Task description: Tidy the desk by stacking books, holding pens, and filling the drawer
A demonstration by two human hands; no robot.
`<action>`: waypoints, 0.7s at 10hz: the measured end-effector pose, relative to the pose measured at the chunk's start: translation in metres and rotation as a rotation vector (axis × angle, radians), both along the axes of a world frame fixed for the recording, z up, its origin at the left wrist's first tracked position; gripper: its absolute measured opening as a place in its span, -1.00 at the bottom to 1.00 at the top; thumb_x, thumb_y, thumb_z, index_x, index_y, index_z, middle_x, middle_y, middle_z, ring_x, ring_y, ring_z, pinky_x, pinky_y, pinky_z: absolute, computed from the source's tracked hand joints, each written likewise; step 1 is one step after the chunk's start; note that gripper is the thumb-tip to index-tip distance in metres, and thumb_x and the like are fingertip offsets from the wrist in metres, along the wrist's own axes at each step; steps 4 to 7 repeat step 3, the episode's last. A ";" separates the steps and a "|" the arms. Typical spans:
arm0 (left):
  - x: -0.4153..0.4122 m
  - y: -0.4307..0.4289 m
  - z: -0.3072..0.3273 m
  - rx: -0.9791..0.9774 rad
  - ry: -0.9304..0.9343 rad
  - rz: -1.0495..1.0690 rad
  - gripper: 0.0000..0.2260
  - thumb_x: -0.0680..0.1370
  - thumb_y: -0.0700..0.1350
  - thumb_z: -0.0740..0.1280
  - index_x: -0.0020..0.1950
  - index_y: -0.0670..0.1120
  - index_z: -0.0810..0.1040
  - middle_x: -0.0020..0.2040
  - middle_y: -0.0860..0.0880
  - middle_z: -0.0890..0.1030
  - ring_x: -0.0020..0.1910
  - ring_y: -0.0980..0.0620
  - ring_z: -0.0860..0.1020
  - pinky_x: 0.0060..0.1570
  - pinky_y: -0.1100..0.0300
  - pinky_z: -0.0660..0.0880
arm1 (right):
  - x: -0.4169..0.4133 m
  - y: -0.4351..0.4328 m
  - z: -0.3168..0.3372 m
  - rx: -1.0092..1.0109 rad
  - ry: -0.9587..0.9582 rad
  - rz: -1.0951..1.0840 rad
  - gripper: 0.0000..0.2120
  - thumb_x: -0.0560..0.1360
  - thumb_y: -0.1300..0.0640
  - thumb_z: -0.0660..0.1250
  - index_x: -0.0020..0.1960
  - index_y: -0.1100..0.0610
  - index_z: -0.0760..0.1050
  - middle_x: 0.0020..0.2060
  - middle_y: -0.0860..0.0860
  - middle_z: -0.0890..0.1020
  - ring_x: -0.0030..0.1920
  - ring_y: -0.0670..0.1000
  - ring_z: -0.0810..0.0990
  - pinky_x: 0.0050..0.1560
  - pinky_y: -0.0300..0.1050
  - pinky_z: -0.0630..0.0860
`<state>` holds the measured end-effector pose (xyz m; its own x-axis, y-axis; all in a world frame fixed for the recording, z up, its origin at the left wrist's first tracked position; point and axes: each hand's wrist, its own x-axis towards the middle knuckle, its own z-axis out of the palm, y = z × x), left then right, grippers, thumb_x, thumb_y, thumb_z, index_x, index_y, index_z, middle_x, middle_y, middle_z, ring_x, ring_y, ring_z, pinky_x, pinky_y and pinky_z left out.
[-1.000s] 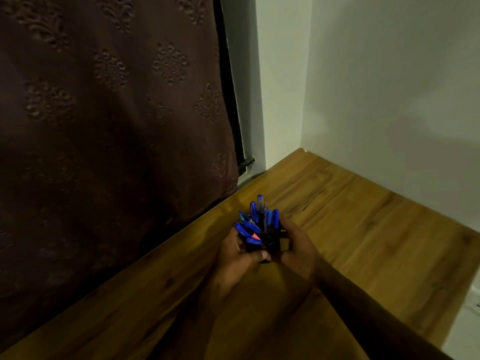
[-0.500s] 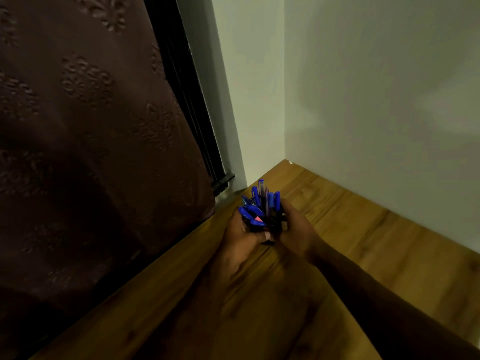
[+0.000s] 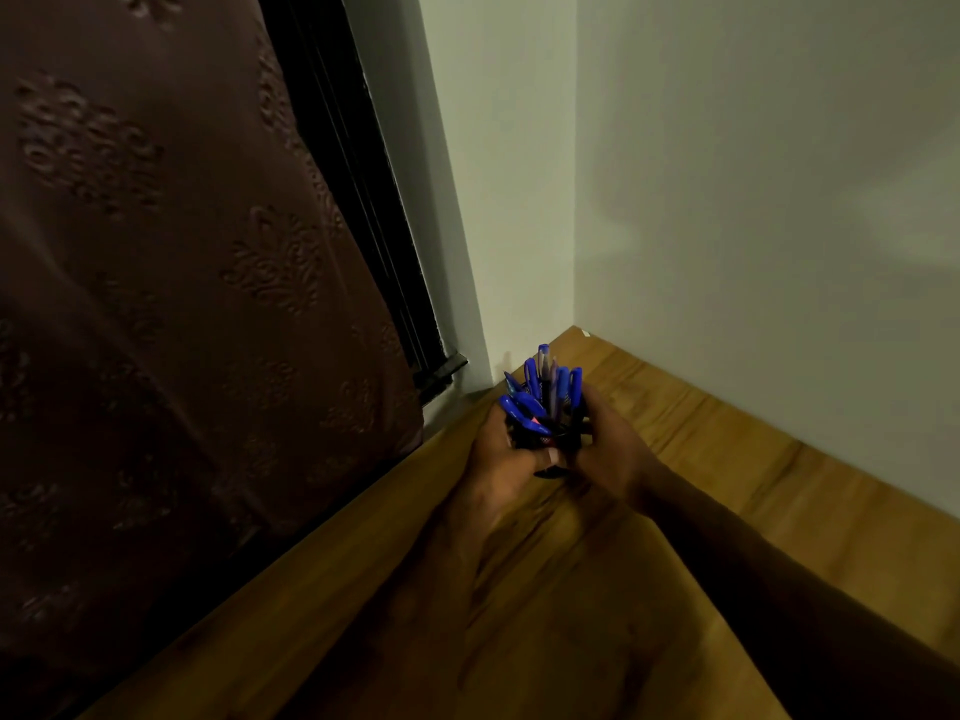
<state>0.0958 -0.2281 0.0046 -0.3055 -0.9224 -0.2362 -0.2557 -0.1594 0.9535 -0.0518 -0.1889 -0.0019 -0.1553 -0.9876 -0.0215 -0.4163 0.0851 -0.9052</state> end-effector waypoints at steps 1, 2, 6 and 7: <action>0.000 0.000 -0.001 -0.012 -0.002 -0.033 -0.38 0.41 -0.38 0.49 0.39 0.00 0.42 0.12 0.11 0.61 0.00 0.23 0.57 -0.23 0.34 0.59 | -0.002 0.001 -0.002 -0.006 -0.001 0.003 -0.15 0.40 0.26 0.52 0.55 -0.02 0.18 0.14 -0.29 0.45 0.24 -0.09 0.48 0.18 -0.18 0.45; 0.001 0.000 -0.003 0.000 -0.007 -0.065 -0.33 0.41 -0.34 0.51 0.44 0.01 0.37 0.15 0.10 0.61 0.17 0.08 0.59 -0.11 0.32 0.61 | -0.001 0.002 -0.002 0.002 -0.029 0.004 -0.13 0.40 0.26 0.52 0.56 -0.05 0.16 0.22 -0.22 0.48 0.31 -0.01 0.48 0.20 -0.11 0.48; 0.006 0.008 0.007 0.000 -0.030 -0.067 -0.23 0.40 -0.31 0.53 0.50 0.05 0.29 0.34 0.06 0.52 0.35 0.00 0.48 0.25 0.11 0.51 | 0.004 0.014 0.006 0.041 -0.040 -0.082 -0.18 0.42 0.17 0.53 0.55 0.03 0.17 0.33 0.00 0.49 0.27 -0.02 0.46 0.17 -0.03 0.51; 0.006 0.008 0.007 0.000 -0.030 -0.067 -0.23 0.40 -0.31 0.53 0.50 0.05 0.29 0.34 0.06 0.52 0.35 0.00 0.48 0.25 0.11 0.51 | 0.004 0.014 0.006 0.041 -0.040 -0.082 -0.18 0.42 0.17 0.53 0.55 0.03 0.17 0.33 0.00 0.49 0.27 -0.02 0.46 0.17 -0.03 0.51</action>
